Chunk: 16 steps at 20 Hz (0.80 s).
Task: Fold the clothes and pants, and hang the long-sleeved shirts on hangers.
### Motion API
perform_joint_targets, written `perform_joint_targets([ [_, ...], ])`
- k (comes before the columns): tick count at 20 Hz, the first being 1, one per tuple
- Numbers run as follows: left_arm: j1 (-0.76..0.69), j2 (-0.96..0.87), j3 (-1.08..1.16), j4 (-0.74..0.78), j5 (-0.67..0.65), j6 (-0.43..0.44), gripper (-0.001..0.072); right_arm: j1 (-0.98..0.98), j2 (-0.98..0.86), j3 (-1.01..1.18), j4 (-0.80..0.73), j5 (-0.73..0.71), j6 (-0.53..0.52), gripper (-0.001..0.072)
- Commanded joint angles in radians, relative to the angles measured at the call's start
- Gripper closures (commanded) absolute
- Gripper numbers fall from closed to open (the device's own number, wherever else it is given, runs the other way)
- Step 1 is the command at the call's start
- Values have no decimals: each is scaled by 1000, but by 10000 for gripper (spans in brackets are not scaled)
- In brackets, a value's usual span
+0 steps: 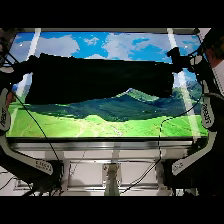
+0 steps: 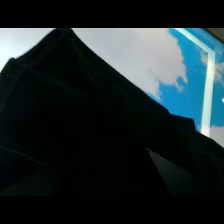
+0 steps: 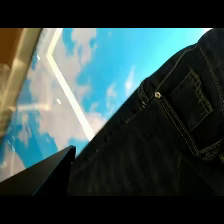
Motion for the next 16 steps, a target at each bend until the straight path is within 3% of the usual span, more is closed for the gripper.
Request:
perform_joint_targets([
  [1, 20, -6, 2, -3, -139, 2, 502, -18, -42, 125, -12, 302, -153, 176],
  [2, 37, 16, 2, 29, -204, 0, 692, -29, -42, 161, -40, 397, -185, 407],
  [3, 54, 37, 2, 70, -262, 0, 697, -40, -42, 200, -75, 486, -196, 670],
  [5, 85, 78, 2, 178, -409, -7, 699, -63, -42, 261, -115, 621, -249, 679],
  [9, 137, 141, -26, 549, -653, -176, 699, -76, -22, 231, -64, 850, -446, 681],
  [11, 219, 182, -113, 486, -736, -222, 698, -74, 16, 135, 72, 869, -528, 681],
  [14, 379, 249, -283, 370, -760, -384, 695, -73, 62, 2, 230, 890, -613, 680],
  [15, 428, 266, -332, 372, -760, -402, 662, -71, 63, -10, 233, 906, -612, 679],
  [16, 470, 274, -369, 376, -763, -402, 522, -69, 62, -10, 230, 912, -611, 678],
])
